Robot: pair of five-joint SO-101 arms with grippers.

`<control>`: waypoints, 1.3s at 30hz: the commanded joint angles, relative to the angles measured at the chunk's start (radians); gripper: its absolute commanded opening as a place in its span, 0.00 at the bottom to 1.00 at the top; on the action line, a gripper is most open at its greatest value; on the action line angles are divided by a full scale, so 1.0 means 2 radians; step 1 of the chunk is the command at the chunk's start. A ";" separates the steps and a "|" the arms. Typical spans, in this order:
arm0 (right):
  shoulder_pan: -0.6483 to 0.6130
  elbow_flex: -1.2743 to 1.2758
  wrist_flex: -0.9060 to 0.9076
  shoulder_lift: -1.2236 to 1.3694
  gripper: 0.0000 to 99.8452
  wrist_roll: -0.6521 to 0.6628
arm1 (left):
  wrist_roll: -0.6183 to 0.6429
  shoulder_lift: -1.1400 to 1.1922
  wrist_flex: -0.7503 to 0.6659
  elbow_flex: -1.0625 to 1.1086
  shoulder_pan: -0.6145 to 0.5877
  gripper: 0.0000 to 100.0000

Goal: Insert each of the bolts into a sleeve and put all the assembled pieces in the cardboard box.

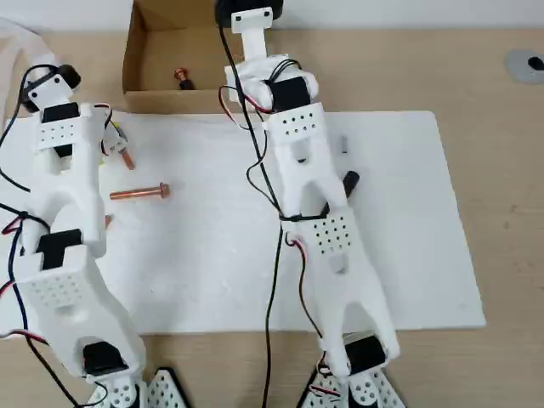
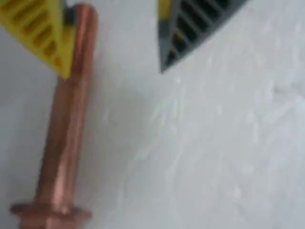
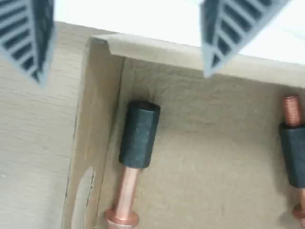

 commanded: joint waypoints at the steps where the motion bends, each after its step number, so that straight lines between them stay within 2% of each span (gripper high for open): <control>1: 0.000 -0.025 0.012 -0.048 0.25 -0.005 | 0.015 0.010 0.001 -0.054 0.005 0.13; 14: 0.001 -0.025 0.033 -0.048 0.25 -0.004 | 0.064 0.069 -0.002 -0.124 0.008 0.13; 26: 0.000 -0.024 0.033 -0.048 0.25 -0.005 | 0.076 0.150 0.003 -0.190 0.009 0.13; 31: -0.001 -0.024 0.033 -0.048 0.25 -0.005 | 0.076 0.172 0.064 -0.235 0.014 0.13; 36: -0.001 -0.024 0.033 -0.048 0.25 -0.005 | 0.075 0.198 0.131 -0.287 0.017 0.03; 39: 0.000 -0.025 0.033 -0.048 0.25 -0.005 | 0.075 0.212 0.157 -0.311 0.013 0.01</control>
